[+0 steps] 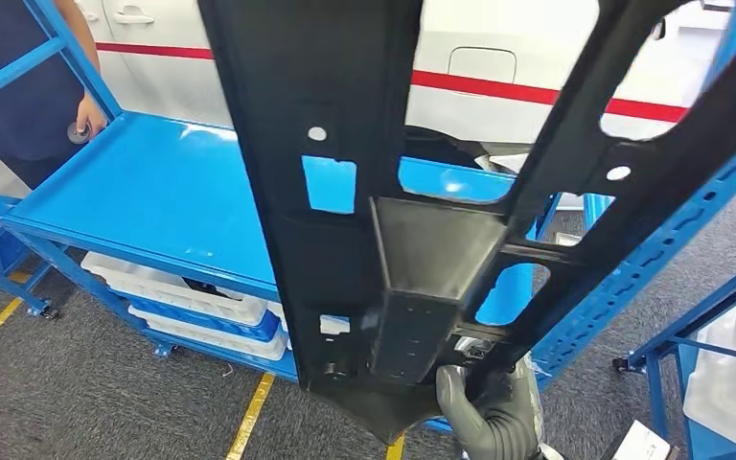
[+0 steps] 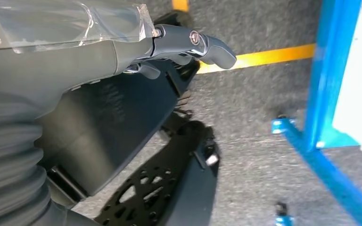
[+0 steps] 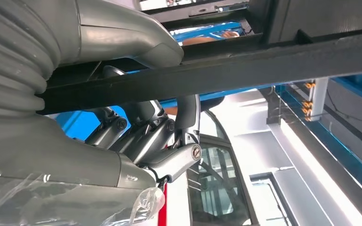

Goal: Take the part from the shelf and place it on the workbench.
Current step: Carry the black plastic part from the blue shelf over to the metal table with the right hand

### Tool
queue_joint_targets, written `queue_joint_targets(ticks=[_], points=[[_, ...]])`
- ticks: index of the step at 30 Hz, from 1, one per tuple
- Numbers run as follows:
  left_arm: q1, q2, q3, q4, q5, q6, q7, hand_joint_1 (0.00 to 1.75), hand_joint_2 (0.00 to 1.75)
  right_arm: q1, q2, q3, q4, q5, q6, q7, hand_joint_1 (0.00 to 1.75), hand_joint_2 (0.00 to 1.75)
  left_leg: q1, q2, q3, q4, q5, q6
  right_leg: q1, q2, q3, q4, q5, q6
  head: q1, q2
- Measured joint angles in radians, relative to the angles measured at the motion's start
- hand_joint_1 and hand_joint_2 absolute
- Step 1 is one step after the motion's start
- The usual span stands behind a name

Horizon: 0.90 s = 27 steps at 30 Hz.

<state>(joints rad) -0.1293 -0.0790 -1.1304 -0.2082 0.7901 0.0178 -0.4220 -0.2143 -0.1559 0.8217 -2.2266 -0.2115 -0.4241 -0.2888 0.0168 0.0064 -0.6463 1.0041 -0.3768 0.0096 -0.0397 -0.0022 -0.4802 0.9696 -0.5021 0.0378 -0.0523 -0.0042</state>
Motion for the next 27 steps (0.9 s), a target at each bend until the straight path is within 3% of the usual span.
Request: queue_joint_targets(ticks=[3,4,5,6,7,9,10,11,13,14,15,16,18,19,20,21,22,24,26,27], points=[[-0.003,-0.001,-0.002,0.0,-0.001,-0.012,-0.003,0.0,1.75,0.012,-0.003,-0.011,-0.002,-0.025,0.009,-0.017,1.75,1.75,0.0,-0.001,-0.049,0.198,-0.154,-0.007,0.005,-0.001,-0.045,0.001,0.036,-0.014,0.0,0.0],[-0.004,-0.001,-0.002,0.0,-0.002,-0.018,-0.005,0.0,1.75,0.016,-0.004,-0.014,-0.002,-0.032,0.011,-0.021,1.75,1.75,0.0,-0.001,-0.053,0.251,-0.173,-0.007,0.007,-0.001,-0.061,0.001,0.048,-0.014,0.0,0.0],[-0.004,-0.001,-0.002,0.0,-0.002,-0.023,-0.007,0.0,1.75,0.019,-0.004,-0.017,-0.002,-0.038,0.012,-0.024,1.75,1.75,0.0,-0.001,-0.041,0.272,-0.168,-0.004,0.01,-0.001,-0.076,0.002,0.059,-0.014,0.0,0.0],[-0.004,0.0,-0.002,0.0,-0.002,-0.027,-0.008,0.0,1.75,0.022,-0.005,-0.02,-0.002,-0.044,0.013,-0.027,1.75,1.75,-0.001,-0.001,-0.012,0.255,-0.148,0.001,0.012,-0.001,-0.09,0.002,0.07,-0.013,0.0,0.0],[-0.004,0.0,-0.002,0.0,-0.003,-0.029,-0.008,0.0,1.75,0.024,-0.005,-0.023,-0.002,-0.049,0.014,-0.03,1.75,1.75,-0.003,-0.001,0.035,0.201,-0.124,0.008,0.014,0.0,-0.103,0.002,0.081,-0.012,0.0,0.0],[-0.005,0.001,-0.002,0.0,-0.006,-0.033,-0.008,0.0,1.75,0.027,-0.005,-0.03,-0.002,-0.058,0.016,-0.038,1.75,1.75,-0.011,-0.001,0.151,0.037,-0.11,0.024,0.016,0.0,-0.122,0.002,0.101,-0.006,0.0,0.0],[-0.006,0.001,-0.003,0.0,-0.007,-0.035,-0.007,0.0,1.75,0.029,-0.006,-0.033,-0.002,-0.061,0.016,-0.041,1.75,1.75,-0.015,-0.002,0.191,-0.026,-0.113,0.028,0.017,0.0,-0.125,0.0,0.111,-0.001,0.001,0.0],[-0.006,0.001,-0.003,0.0,-0.008,-0.036,-0.006,0.0,1.75,0.031,-0.006,-0.037,-0.002,-0.064,0.017,-0.045,1.75,1.75,-0.021,-0.002,0.212,-0.066,-0.12,0.03,0.015,-0.001,-0.127,-0.003,0.12,0.005,0.0,0.0],[-0.006,0.002,-0.005,0.0,-0.012,-0.038,-0.003,0.0,1.75,0.036,-0.008,-0.043,-0.002,-0.068,0.019,-0.051,1.75,1.75,-0.026,-0.003,0.207,-0.081,-0.107,0.036,0.011,-0.002,-0.128,-0.01,0.138,0.019,0.0,0.0],[-0.006,0.002,-0.006,0.0,-0.014,-0.039,-0.003,0.0,1.75,0.039,-0.009,-0.046,-0.002,-0.07,0.02,-0.054,1.75,1.75,-0.026,-0.003,0.199,-0.086,-0.098,0.042,0.01,-0.001,-0.134,-0.006,0.133,0.024,-0.001,0.0],[-0.006,0.002,-0.007,0.0,-0.016,-0.039,-0.002,0.0,1.75,0.043,-0.011,-0.05,-0.002,-0.073,0.021,-0.056,1.75,1.75,-0.025,-0.002,0.187,-0.089,-0.086,0.051,0.009,0.0,-0.144,0.012,0.11,0.027,0.0,0.0],[-0.006,0.001,-0.008,0.0,-0.018,-0.04,-0.003,0.0,1.75,0.047,-0.012,-0.054,-0.002,-0.074,0.022,-0.058,1.75,1.75,-0.023,-0.002,0.174,-0.093,-0.073,0.058,0.01,0.001,-0.16,0.052,0.068,0.028,0.001,0.0],[-0.005,0.001,-0.011,0.0,-0.022,-0.041,-0.004,0.0,1.75,0.053,-0.016,-0.062,-0.002,-0.074,0.022,-0.061,1.75,1.75,-0.026,-0.001,0.146,-0.092,-0.051,0.066,0.012,0.002,-0.198,0.182,-0.035,0.028,0.003,0.0],[-0.005,0.001,-0.013,0.0,-0.023,-0.041,-0.005,0.0,1.75,0.056,-0.018,-0.065,-0.002,-0.07,0.021,-0.061,1.75,1.75,-0.028,0.0,0.132,-0.092,-0.04,0.067,0.014,0.002,-0.211,0.248,-0.063,0.029,0.004,0.0],[-0.004,0.001,-0.015,0.0,-0.024,-0.042,-0.006,0.0,1.75,0.059,-0.02,-0.068,-0.002,-0.063,0.018,-0.058,1.75,1.75,-0.03,-0.001,0.12,-0.091,-0.03,0.067,0.016,0.002,-0.213,0.292,-0.065,0.028,0.004,0.0],[-0.004,0.001,-0.018,0.0,-0.025,-0.043,-0.007,0.0,1.75,0.061,-0.022,-0.071,-0.002,-0.052,0.014,-0.053,1.75,1.75,-0.032,-0.002,0.108,-0.09,-0.019,0.066,0.018,0.002,-0.2,0.304,-0.045,0.026,0.004,0.0],[-0.003,0.001,-0.02,0.0,-0.025,-0.045,-0.007,0.0,1.75,0.062,-0.023,-0.072,-0.002,-0.039,0.009,-0.047,1.75,1.75,-0.033,-0.005,0.097,-0.089,-0.009,0.065,0.019,0.004,-0.167,0.278,-0.015,0.023,0.004,0.0],[-0.004,0.001,-0.022,0.0,-0.025,-0.048,-0.01,0.0,1.75,0.062,-0.024,-0.075,-0.002,-0.017,0.002,-0.037,1.75,1.75,-0.036,-0.013,0.08,-0.085,0.007,0.059,0.021,0.029,-0.056,0.133,0.021,0.012,0.004,0.0],[-0.007,0.001,-0.024,0.0,-0.023,-0.052,-0.013,0.0,1.75,0.062,-0.025,-0.078,-0.002,-0.004,-0.001,-0.032,1.75,1.75,-0.039,-0.024,0.068,-0.081,0.021,0.05,0.022,0.057,0.034,-0.008,0.006,0.004,0.004,0.0],[-0.008,0.001,-0.024,0.0,-0.022,-0.054,-0.014,0.0,1.75,0.061,-0.026,-0.079,-0.002,-0.001,-0.002,-0.031,1.75,1.75,-0.041,-0.029,0.063,-0.079,0.028,0.045,0.024,0.06,0.05,-0.04,-0.006,0.002,0.004,0.0]])
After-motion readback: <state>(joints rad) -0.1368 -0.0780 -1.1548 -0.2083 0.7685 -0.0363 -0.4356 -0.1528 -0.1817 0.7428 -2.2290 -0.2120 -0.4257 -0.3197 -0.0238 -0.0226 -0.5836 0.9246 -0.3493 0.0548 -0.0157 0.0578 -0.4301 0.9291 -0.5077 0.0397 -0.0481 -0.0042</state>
